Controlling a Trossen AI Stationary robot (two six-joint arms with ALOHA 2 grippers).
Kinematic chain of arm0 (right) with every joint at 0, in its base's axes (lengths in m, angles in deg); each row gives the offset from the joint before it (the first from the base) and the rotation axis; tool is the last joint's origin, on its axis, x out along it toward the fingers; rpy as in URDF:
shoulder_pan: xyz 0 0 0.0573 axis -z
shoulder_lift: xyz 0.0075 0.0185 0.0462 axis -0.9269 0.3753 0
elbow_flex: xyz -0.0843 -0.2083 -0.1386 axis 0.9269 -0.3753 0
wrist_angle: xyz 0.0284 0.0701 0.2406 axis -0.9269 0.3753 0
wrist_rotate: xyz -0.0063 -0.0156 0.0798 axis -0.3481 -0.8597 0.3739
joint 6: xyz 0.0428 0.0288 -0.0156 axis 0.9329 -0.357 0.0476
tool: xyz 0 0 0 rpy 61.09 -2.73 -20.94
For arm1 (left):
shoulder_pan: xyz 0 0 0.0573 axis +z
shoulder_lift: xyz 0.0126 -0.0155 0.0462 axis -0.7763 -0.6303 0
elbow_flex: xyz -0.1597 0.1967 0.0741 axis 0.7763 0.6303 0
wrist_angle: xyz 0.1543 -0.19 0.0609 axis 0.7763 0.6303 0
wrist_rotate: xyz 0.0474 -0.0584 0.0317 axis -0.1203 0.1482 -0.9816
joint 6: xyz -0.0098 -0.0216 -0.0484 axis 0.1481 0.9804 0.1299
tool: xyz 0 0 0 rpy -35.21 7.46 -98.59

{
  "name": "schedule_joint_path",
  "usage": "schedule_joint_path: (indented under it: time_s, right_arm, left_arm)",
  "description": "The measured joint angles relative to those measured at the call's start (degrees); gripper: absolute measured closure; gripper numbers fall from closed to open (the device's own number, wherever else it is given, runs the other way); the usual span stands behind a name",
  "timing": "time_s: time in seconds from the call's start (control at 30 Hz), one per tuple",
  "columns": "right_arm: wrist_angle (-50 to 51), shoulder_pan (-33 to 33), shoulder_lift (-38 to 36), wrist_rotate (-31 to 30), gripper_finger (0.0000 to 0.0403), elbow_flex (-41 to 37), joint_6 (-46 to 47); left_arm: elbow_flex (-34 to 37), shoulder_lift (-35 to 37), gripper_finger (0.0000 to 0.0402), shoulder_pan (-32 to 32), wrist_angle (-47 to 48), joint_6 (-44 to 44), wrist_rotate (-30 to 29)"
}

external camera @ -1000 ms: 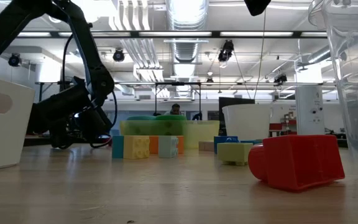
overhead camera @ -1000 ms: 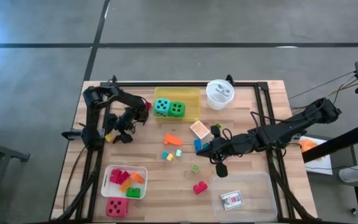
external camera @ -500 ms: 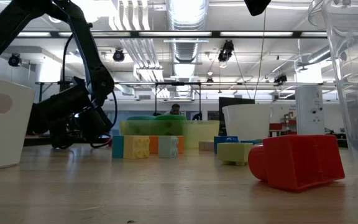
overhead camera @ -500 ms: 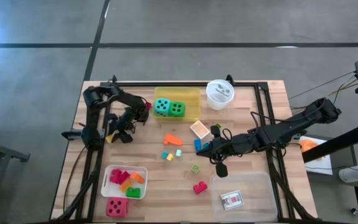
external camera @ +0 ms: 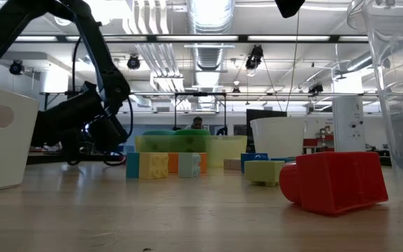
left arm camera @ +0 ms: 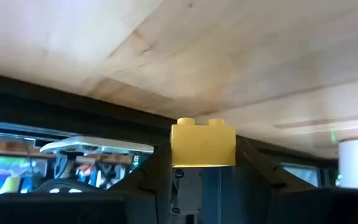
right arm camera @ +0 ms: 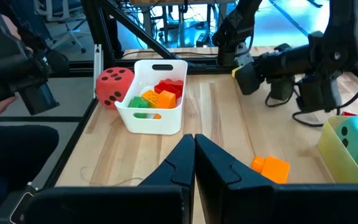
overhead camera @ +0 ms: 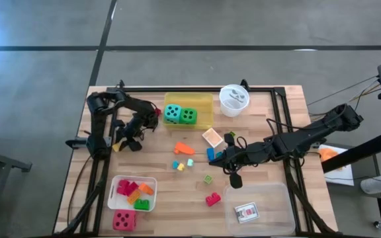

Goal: Pick & Place Toys
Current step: Put the top yellow game piece into the white bin

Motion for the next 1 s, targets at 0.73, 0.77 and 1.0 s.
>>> schedule_joint_path:
  time_s: [0.73,0.77,1.0]
  right_arm:
    - [0.0,0.0,0.0,0.0,0.0394,0.0,0.0]
    - [0.0,0.0,0.0,0.0,0.0394,0.0,0.0]
    - [0.0,0.0,0.0,0.0,0.0394,0.0,0.0]
  left_arm:
    - [-0.3,29.8,0.0284,-7.6,0.7,21.7,2.9]
    - [-0.3,31.0,0.0284,-9.0,0.8,22.7,2.9]
    - [-0.3,39.5,0.0284,-21.9,-0.7,31.1,2.9]
